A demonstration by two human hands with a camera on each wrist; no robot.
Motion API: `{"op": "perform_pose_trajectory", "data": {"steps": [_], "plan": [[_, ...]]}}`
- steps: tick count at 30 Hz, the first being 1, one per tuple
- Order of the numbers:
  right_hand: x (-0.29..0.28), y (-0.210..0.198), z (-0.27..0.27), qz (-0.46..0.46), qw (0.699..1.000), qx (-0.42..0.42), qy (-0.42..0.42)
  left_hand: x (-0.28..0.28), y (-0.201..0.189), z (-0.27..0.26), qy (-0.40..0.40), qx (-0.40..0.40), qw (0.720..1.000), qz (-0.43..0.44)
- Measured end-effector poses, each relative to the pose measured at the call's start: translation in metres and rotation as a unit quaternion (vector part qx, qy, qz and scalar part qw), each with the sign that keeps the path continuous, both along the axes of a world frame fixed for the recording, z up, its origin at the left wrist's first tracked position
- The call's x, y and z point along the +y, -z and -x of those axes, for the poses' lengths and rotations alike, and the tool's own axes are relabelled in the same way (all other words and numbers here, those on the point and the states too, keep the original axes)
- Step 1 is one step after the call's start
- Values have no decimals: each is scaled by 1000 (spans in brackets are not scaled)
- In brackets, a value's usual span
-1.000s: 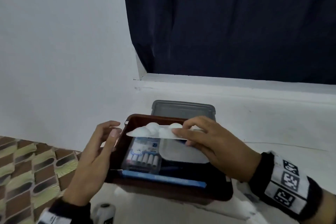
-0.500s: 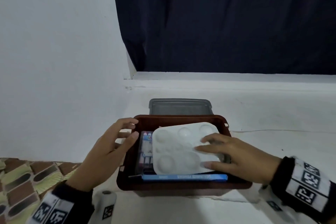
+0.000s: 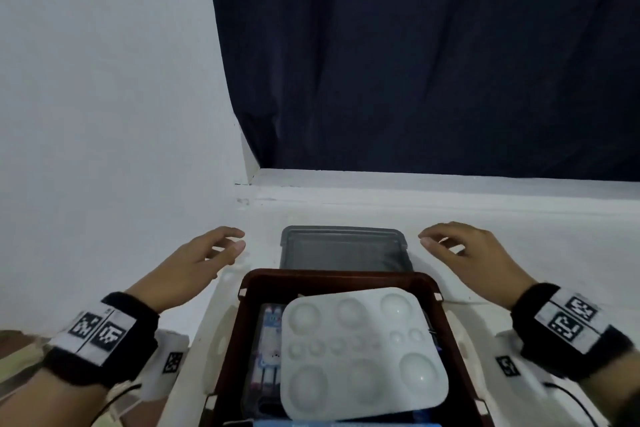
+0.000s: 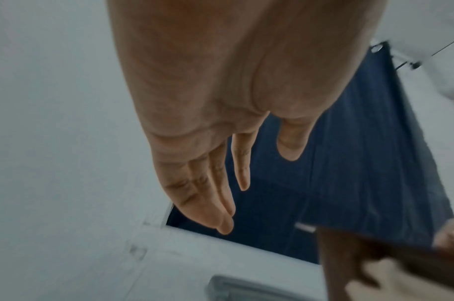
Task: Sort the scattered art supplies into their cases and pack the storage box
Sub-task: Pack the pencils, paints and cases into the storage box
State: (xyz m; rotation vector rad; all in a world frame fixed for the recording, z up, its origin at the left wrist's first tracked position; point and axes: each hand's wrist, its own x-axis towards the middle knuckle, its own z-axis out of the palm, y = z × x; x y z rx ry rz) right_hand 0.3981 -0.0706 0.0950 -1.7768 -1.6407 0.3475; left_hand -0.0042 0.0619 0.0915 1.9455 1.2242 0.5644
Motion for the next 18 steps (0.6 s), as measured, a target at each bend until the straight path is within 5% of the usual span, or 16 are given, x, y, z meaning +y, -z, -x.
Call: {"op": "perform_pose_trajectory", "data": {"steps": [10,18], "plan": [[76,87,-44,267,963,18,14,69,49,-44,22,121,971,205],[95,93,-32,268,963,21,0,97,66,-64,-8,-44,945,323]]}}
